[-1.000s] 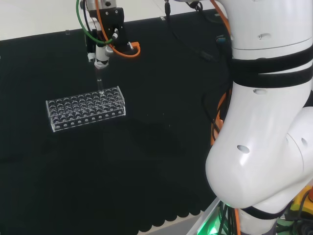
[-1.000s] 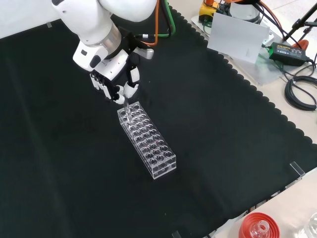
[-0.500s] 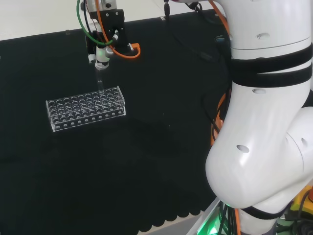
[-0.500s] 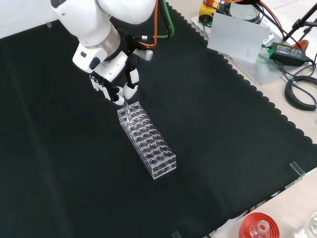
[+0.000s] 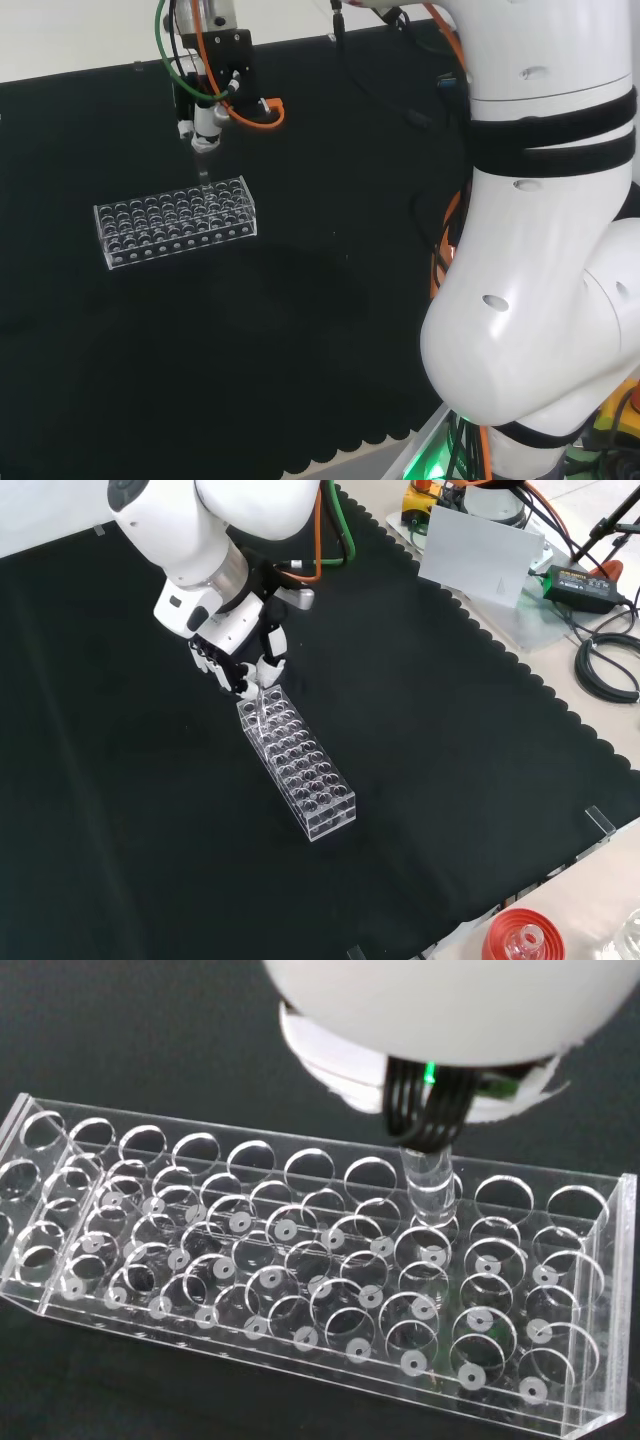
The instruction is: Put the test tube back in the rack.
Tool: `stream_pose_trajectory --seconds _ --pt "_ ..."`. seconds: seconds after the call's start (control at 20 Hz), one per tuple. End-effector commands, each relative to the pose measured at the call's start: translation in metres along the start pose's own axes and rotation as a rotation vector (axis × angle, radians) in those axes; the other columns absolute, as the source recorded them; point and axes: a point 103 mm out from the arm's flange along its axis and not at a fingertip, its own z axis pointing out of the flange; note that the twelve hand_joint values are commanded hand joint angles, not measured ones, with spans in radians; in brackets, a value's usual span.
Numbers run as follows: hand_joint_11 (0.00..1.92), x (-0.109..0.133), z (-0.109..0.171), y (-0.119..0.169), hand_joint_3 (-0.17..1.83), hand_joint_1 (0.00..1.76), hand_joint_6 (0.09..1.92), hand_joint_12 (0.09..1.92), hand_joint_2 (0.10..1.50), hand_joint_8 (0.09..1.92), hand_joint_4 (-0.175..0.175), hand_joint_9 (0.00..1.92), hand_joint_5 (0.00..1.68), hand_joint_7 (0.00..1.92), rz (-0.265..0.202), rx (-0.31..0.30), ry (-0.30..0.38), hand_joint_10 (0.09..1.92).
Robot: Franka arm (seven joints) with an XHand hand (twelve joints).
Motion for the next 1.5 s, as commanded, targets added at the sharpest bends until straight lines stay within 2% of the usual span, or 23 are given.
stream_pose_trajectory --seconds 0.05,0.65,1.15,1.5 --pt "1.14 0.004 0.005 0.004 0.87 1.45 0.50 1.04 0.46 0.51 -0.175 1.40 1.40 1.55 -0.009 0.008 0.004 0.37" --pt "1.14 0.002 0.015 0.011 0.87 1.45 0.49 1.04 0.47 0.51 -0.175 1.40 1.40 1.55 -0.003 0.031 0.013 0.37" --pt "1.13 -0.015 0.020 0.012 0.87 1.45 0.49 1.04 0.47 0.51 -0.175 1.40 1.40 1.55 0.013 0.029 0.021 0.36" --pt "1.13 -0.004 0.027 0.016 0.87 1.45 0.49 1.04 0.47 0.51 -0.175 1.40 1.40 1.55 -0.008 0.040 0.034 0.37"
